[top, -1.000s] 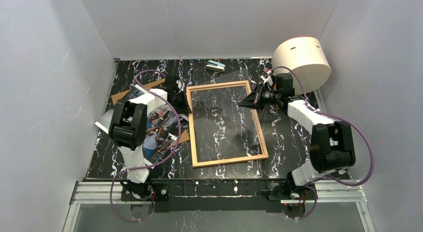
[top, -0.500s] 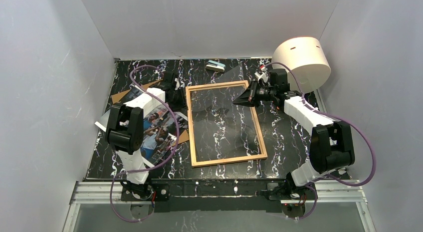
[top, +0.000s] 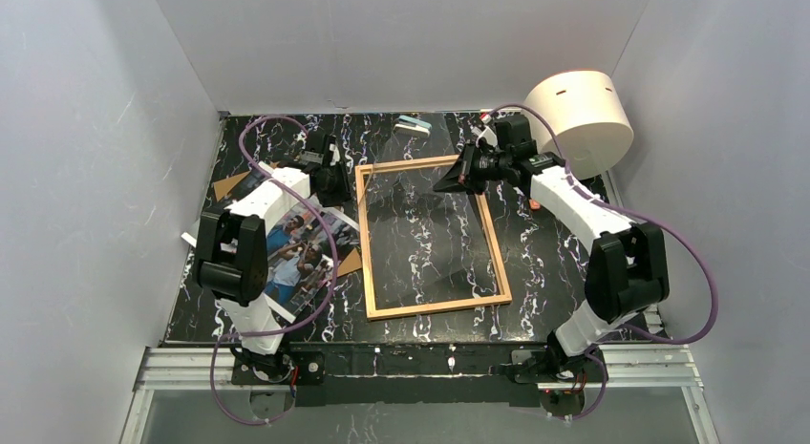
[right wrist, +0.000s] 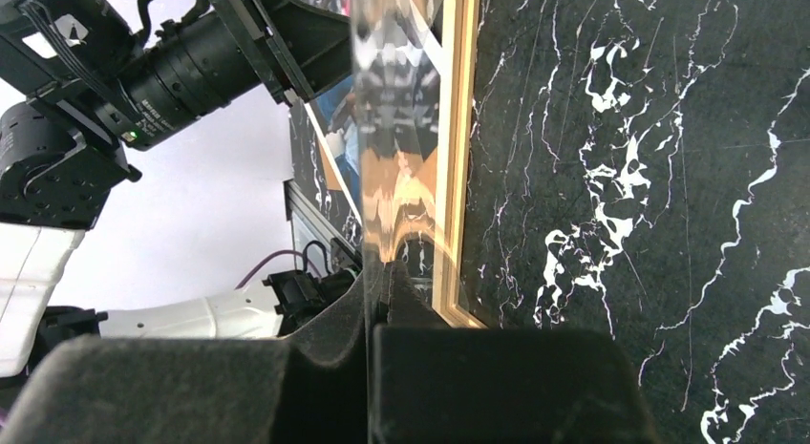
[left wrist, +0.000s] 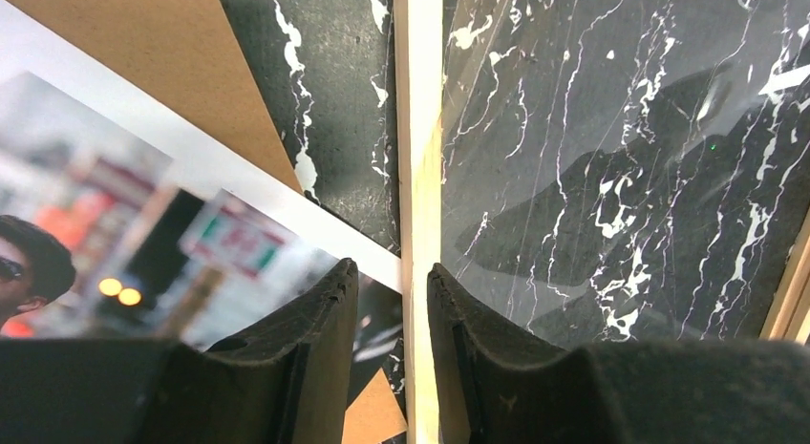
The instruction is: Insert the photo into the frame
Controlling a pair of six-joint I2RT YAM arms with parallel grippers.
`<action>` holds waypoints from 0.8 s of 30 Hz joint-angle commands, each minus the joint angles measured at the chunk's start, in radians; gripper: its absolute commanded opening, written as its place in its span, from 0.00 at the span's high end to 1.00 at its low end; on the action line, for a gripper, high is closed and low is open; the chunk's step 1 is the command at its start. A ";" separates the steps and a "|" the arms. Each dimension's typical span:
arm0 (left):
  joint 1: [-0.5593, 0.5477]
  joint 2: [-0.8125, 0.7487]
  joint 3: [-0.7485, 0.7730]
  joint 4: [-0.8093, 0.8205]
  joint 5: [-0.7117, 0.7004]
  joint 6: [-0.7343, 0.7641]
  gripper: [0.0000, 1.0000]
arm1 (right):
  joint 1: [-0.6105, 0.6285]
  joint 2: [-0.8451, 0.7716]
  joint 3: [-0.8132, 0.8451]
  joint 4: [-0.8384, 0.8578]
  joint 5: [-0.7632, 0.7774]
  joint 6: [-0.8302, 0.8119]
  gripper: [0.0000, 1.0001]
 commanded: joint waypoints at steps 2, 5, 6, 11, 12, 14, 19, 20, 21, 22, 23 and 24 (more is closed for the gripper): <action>0.004 0.050 0.011 -0.029 0.080 0.004 0.69 | 0.022 0.047 0.165 -0.195 0.113 -0.036 0.99; 0.005 0.074 0.006 -0.020 0.102 -0.006 0.69 | 0.034 0.087 0.235 -0.293 0.144 -0.050 0.99; 0.005 0.081 0.005 -0.017 0.106 -0.008 0.70 | 0.041 0.099 0.255 -0.319 0.156 -0.053 0.99; 0.004 0.107 0.010 -0.007 0.121 -0.011 0.71 | 0.068 0.146 0.375 -0.472 0.249 -0.050 0.99; 0.005 0.110 0.011 -0.003 0.125 -0.012 0.71 | 0.074 0.150 0.401 -0.502 0.275 -0.049 0.99; 0.005 0.122 0.012 0.001 0.136 -0.015 0.71 | 0.088 0.161 0.458 -0.557 0.327 -0.057 0.99; 0.006 0.151 0.012 0.010 0.172 -0.021 0.71 | 0.122 0.174 0.562 -0.627 0.381 -0.074 0.99; 0.006 0.156 0.010 0.012 0.175 -0.022 0.72 | 0.126 0.172 0.571 -0.629 0.382 -0.074 0.99; 0.006 0.159 0.008 0.015 0.181 -0.023 0.72 | 0.132 0.171 0.580 -0.629 0.385 -0.074 0.99; 0.006 0.163 0.006 0.017 0.189 -0.024 0.72 | 0.137 0.169 0.590 -0.631 0.387 -0.073 0.99; 0.006 0.167 0.004 0.021 0.198 -0.025 0.74 | 0.142 0.171 0.600 -0.634 0.392 -0.069 0.99; 0.006 0.170 0.003 0.024 0.202 -0.026 0.76 | 0.146 0.175 0.614 -0.643 0.399 -0.067 0.99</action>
